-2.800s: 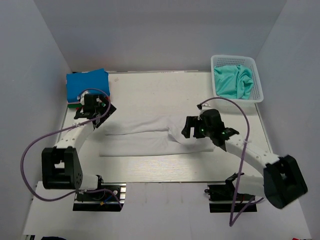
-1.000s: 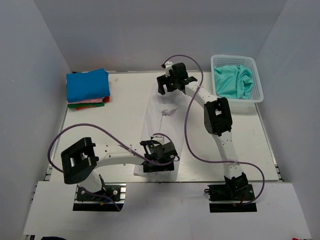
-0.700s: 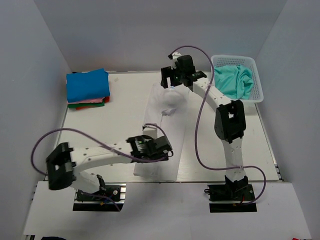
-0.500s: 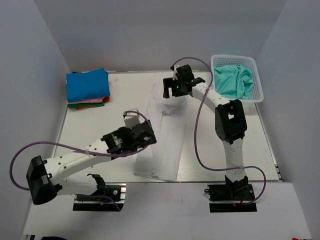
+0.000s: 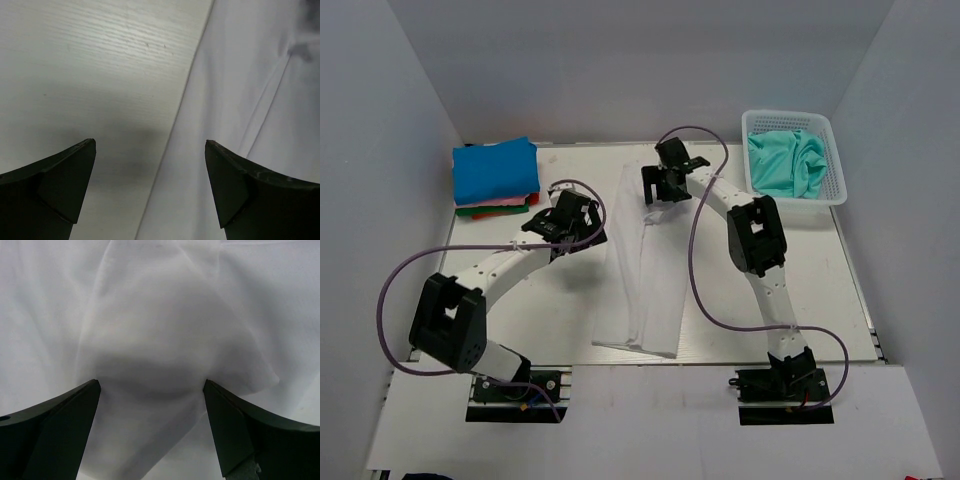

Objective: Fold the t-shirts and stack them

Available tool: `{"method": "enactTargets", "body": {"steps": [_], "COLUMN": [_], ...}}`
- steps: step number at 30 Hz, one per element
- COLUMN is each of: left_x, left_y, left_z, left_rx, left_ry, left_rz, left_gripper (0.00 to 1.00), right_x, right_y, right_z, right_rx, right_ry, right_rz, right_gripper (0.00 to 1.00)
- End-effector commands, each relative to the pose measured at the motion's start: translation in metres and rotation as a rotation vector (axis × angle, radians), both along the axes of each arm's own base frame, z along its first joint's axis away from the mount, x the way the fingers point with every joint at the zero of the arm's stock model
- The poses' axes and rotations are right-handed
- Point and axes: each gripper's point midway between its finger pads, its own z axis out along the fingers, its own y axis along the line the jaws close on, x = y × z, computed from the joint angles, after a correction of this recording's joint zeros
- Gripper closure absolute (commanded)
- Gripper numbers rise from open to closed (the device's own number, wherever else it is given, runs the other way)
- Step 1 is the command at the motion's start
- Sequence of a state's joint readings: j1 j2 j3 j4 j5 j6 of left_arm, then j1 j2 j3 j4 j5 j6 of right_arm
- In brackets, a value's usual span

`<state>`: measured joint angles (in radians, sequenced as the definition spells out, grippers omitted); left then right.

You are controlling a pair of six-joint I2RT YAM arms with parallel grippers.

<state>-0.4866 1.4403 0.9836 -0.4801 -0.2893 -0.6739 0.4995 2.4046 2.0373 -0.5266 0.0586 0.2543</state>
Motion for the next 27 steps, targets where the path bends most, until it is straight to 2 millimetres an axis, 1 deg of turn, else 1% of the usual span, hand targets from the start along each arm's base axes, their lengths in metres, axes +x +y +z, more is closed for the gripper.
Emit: {"method": "enactTargets", "body": {"steps": [1,3,4,6,7,8,9,10,11,13,14,16,17,18,19,20,21,22,23,24,25,26,27], "left_x": [0.004,-0.005,-0.009,-0.021,-0.025,-0.029,-0.036,-0.043,-0.055,-0.069,-0.083,-0.092,-0.102,-0.105,-0.114,-0.126,-0.133,-0.137,-0.146,-0.151,-0.153,-0.161,-0.168], "left_y": [-0.030,-0.037,-0.039,-0.039,-0.037,-0.035,-0.033,-0.034,-0.040,-0.046,-0.050,-0.047,-0.046,-0.045,-0.047,-0.047,-0.047,-0.045,-0.044,-0.044,-0.046,-0.048,-0.052], "left_z": [0.010,0.007,0.007,0.005,0.004,0.002,-0.006,-0.008,-0.016,-0.018,-0.023,-0.028,-0.033,-0.035,-0.040,-0.046,-0.052,-0.055,-0.063,-0.067,-0.066,-0.072,-0.072], "left_rx": [-0.096,-0.124,-0.135,-0.157,-0.156,-0.155,-0.150,-0.147,-0.165,-0.210,-0.247,-0.264,-0.266,-0.274,-0.286,-0.309,-0.309,-0.307,-0.311,-0.308,-0.323,-0.323,-0.327], "left_ry": [-0.002,0.004,0.002,0.004,0.006,0.009,0.027,0.037,0.072,0.096,0.122,0.148,0.169,0.176,0.202,0.236,0.257,0.263,0.285,0.293,0.300,0.334,0.351], "left_rz": [-0.200,-0.266,-0.287,-0.308,-0.308,-0.307,-0.323,-0.333,-0.369,-0.423,-0.457,-0.441,-0.438,-0.425,-0.437,-0.443,-0.443,-0.442,-0.433,-0.442,-0.454,-0.470,-0.493], "left_gripper": [0.00,0.00,0.00,0.00,0.00,0.00,0.00,0.00,0.00,0.00,0.00,0.00,0.00,0.00,0.00,0.00,0.00,0.00,0.00,0.00,0.00,0.00,0.00], "right_x": [0.018,0.030,0.046,0.065,0.070,0.070,0.064,0.060,0.052,0.035,0.024,0.004,-0.010,-0.028,-0.048,-0.065,-0.085,-0.109,-0.127,-0.161,-0.177,-0.192,-0.219], "right_y": [-0.009,-0.005,0.000,0.007,0.014,0.019,0.020,0.025,0.024,0.028,0.023,0.020,0.011,0.007,-0.002,-0.010,-0.016,-0.028,-0.031,-0.040,-0.042,-0.040,-0.043], "right_z": [-0.022,-0.037,-0.025,0.003,0.028,0.040,0.043,0.094,0.091,0.152,0.132,0.183,0.187,0.162,0.133,0.165,0.139,0.106,0.132,0.089,0.095,0.089,0.086], "right_rx": [-0.056,-0.044,-0.009,0.039,0.078,0.095,0.094,0.135,0.126,0.184,0.173,0.217,0.226,0.206,0.181,0.232,0.220,0.205,0.255,0.214,0.245,0.270,0.277], "right_ry": [0.004,-0.005,-0.053,-0.132,-0.182,-0.213,-0.217,-0.286,-0.285,-0.363,-0.320,-0.388,-0.376,-0.315,-0.245,-0.274,-0.216,-0.129,-0.159,-0.059,-0.049,-0.010,0.010], "right_rz": [-0.018,0.002,0.005,0.024,0.049,0.097,0.115,0.141,0.162,0.197,0.193,0.181,0.158,0.152,0.136,0.090,0.081,0.045,0.044,0.043,0.038,0.048,0.065], "right_gripper": [0.10,0.10,0.10,0.10,0.10,0.10,0.10,0.10,0.10,0.10,0.10,0.10,0.10,0.10,0.10,0.10,0.10,0.10,0.10,0.10,0.10,0.10,0.10]}}
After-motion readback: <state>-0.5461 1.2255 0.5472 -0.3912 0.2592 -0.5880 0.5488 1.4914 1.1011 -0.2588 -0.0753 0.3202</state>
